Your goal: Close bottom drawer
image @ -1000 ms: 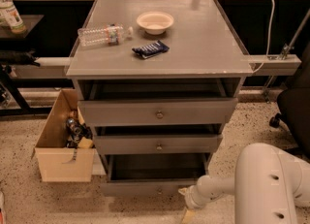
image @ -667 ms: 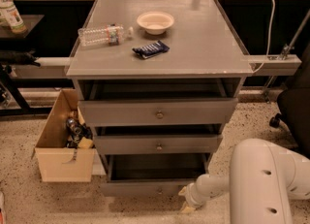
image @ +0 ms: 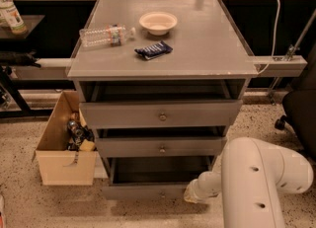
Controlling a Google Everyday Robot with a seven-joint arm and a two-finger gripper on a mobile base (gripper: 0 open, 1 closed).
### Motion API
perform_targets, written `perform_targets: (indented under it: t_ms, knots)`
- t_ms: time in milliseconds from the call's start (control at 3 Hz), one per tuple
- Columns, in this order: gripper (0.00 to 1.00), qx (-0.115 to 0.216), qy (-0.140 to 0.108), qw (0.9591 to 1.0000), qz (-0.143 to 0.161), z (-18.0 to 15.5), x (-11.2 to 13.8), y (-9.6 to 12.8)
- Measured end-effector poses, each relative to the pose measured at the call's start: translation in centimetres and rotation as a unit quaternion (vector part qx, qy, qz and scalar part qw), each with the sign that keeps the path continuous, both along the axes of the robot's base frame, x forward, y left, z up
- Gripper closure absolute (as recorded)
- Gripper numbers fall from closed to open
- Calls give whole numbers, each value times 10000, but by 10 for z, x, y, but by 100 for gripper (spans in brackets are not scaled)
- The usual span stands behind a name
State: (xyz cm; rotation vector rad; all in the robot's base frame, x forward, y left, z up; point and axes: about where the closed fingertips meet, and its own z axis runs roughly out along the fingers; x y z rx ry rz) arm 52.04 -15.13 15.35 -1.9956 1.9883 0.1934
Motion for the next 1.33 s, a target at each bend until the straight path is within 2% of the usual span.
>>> perform_targets:
  t_ms: [333,1333]
  knots:
    - [100,-22,-163,9998,-61,-3,15,-4]
    - [30,-20,-190,9998,-73,-3,17,-5]
